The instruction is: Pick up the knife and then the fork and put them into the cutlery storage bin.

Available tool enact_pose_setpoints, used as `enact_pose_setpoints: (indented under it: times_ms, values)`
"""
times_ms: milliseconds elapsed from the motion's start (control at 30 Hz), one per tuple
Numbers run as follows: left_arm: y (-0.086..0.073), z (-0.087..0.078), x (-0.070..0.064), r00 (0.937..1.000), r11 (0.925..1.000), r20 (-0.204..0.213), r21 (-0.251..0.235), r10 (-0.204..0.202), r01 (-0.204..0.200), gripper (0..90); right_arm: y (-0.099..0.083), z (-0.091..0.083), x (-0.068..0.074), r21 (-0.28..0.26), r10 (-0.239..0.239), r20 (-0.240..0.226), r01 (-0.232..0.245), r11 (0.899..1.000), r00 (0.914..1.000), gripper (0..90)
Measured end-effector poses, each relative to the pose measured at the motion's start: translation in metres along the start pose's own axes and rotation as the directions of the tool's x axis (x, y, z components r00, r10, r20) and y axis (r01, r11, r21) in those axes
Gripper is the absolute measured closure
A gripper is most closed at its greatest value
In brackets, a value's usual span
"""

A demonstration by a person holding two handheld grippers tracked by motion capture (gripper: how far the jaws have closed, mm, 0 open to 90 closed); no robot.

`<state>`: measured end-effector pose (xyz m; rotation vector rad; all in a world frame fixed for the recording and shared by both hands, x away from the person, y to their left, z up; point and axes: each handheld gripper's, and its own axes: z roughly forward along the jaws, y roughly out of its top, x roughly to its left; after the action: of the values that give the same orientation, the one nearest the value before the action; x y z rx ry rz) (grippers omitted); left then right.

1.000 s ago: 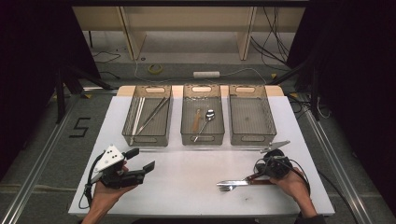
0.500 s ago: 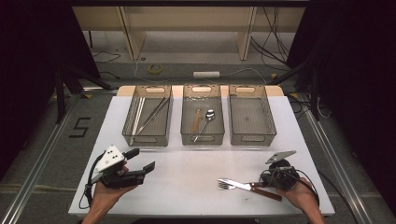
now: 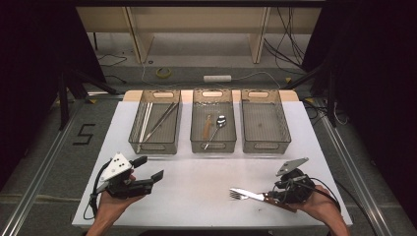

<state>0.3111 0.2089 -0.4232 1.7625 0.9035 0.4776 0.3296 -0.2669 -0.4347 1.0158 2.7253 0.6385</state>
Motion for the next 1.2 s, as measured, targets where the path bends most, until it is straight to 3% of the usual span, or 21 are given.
enact_pose_setpoints:
  times_ms: [133, 233, 700, 1200]
  values:
    - [0.0, 0.0, 0.0, 1.0, 1.0, -0.001, -0.001, -0.001, 0.001, 21.6, 0.005, 0.002, 0.01, 0.024, -0.046, -0.039, 0.047, 0.999, 0.9982, 46.8]
    - [0.0, 0.0, 0.0, 1.0, 1.0, -0.001, -0.002, 0.0, 0.0, 21.6, 0.007, 0.003, 0.012, 0.034, -0.044, -0.04, 0.045, 0.998, 0.9982, 44.0]
    - [0.0, 0.0, 0.0, 1.0, 0.9999, 0.0, -0.009, -0.004, 0.004, 21.5, 0.004, 0.006, 0.012, 0.068, -0.069, -0.043, 0.072, 0.995, 0.9967, 40.3]
    - [0.001, -0.001, 0.0, 0.9991, 0.9987, 0.033, -0.042, -0.028, 0.03, 20.9, 0.001, 0.014, 0.014, 0.153, -0.1, -0.041, 0.105, 0.983, 0.9942, 56.6]
